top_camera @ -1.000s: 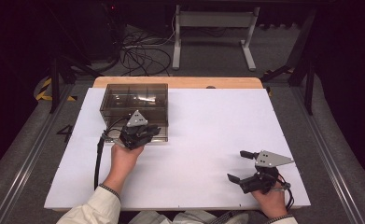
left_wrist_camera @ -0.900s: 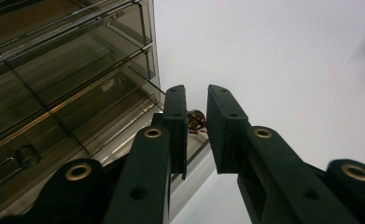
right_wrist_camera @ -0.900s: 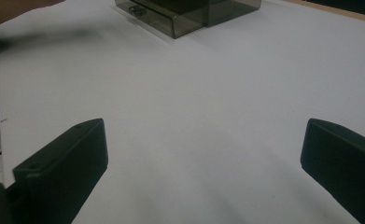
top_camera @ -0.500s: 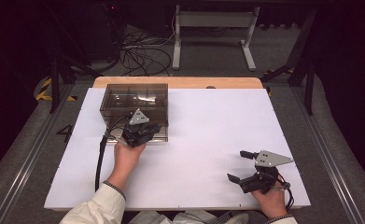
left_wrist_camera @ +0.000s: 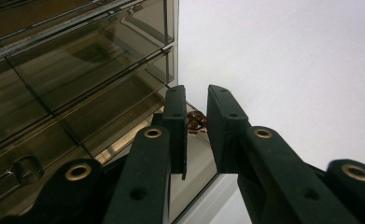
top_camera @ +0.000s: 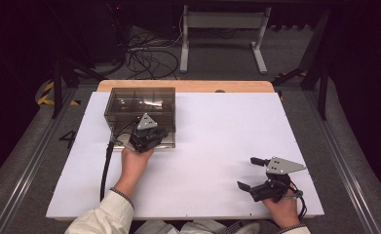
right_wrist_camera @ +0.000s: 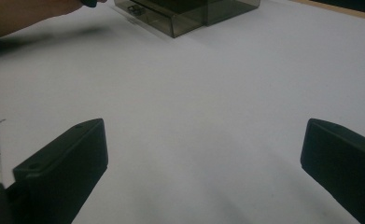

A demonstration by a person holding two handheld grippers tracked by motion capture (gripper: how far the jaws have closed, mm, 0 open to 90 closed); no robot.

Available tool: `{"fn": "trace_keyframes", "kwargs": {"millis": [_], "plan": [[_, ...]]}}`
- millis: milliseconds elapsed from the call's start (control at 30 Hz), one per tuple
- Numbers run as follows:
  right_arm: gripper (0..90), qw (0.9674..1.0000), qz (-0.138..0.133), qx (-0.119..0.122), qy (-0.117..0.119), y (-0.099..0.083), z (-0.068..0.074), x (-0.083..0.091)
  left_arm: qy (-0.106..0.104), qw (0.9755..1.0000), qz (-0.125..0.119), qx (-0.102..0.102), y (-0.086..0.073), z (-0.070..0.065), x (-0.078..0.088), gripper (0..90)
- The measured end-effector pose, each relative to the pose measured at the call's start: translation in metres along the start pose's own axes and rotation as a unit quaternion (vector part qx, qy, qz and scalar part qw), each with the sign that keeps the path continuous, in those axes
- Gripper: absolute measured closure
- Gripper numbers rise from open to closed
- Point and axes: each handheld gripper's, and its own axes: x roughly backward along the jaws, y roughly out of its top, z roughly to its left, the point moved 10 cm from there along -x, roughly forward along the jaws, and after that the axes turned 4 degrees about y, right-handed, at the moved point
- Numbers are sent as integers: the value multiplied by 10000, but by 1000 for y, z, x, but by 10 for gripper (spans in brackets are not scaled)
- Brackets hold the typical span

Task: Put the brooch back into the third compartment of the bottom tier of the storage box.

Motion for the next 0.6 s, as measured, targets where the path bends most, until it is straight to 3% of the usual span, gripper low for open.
{"fn": "trace_keyframes", "kwargs": {"millis": [600], "plan": [[15, 10000, -1, 8, 13, 0, 1, 0, -5, 9997, 237, 93, -10, 6, -7, 786]]}}
